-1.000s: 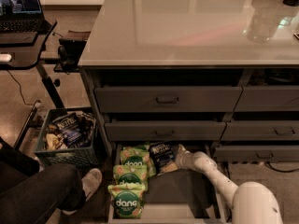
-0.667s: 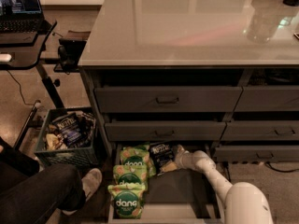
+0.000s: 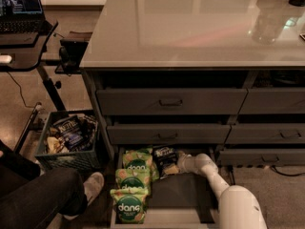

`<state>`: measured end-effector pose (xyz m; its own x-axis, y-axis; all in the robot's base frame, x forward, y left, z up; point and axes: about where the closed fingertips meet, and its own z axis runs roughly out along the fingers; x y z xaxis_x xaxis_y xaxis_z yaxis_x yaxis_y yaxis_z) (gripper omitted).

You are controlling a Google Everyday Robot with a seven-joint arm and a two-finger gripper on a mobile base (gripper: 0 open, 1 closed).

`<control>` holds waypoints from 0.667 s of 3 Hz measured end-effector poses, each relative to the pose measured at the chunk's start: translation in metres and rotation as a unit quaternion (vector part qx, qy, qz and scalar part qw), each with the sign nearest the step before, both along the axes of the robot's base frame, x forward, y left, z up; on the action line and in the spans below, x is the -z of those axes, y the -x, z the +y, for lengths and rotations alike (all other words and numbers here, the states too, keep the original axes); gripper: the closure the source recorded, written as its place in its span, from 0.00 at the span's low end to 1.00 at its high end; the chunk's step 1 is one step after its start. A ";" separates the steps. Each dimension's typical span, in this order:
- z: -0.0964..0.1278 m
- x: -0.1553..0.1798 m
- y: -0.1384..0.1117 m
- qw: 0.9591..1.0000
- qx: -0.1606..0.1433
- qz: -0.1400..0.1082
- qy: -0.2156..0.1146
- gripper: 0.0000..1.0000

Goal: Pick blue chip bag from bottom drawer and place on counter

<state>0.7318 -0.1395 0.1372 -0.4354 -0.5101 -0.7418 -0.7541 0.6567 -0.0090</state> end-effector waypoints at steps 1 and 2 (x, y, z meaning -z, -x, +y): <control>0.000 0.000 0.000 1.000 0.000 0.000 0.000 0.41; 0.000 0.000 0.000 1.000 0.000 0.000 0.000 0.63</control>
Offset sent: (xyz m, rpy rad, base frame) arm 0.0000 0.0000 -0.0001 0.0000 0.0001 0.0000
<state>0.7318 -0.1394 0.1371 -0.4355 -0.5101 -0.7418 -0.7541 0.6567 -0.0088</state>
